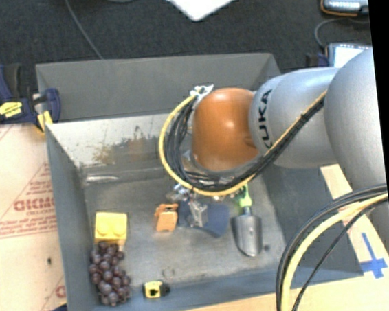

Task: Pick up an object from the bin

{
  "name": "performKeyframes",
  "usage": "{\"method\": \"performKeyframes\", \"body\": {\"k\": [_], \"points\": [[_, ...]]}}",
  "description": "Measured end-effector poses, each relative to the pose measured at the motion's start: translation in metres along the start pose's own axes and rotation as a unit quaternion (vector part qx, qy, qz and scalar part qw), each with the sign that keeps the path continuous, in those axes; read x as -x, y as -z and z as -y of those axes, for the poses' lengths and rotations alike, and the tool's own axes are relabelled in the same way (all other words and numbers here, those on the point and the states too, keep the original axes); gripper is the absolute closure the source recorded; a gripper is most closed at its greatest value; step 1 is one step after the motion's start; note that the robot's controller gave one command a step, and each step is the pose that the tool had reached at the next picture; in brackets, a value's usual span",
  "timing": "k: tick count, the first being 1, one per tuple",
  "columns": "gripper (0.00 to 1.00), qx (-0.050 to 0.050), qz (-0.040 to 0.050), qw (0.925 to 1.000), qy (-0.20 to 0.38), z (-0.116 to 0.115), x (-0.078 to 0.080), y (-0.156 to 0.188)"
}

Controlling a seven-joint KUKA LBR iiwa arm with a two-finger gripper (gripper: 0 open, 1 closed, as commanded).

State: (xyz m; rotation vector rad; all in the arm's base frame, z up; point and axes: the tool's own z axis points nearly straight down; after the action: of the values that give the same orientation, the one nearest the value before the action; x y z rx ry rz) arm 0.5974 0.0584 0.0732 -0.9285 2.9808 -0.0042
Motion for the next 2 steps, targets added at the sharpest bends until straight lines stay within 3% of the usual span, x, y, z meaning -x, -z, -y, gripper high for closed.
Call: {"method": "performKeyframes", "body": {"k": [2], "points": [[1.00, -0.002, 0.0027, 1.0000, -0.005, -0.0019, 0.0088, -0.0001]]}}
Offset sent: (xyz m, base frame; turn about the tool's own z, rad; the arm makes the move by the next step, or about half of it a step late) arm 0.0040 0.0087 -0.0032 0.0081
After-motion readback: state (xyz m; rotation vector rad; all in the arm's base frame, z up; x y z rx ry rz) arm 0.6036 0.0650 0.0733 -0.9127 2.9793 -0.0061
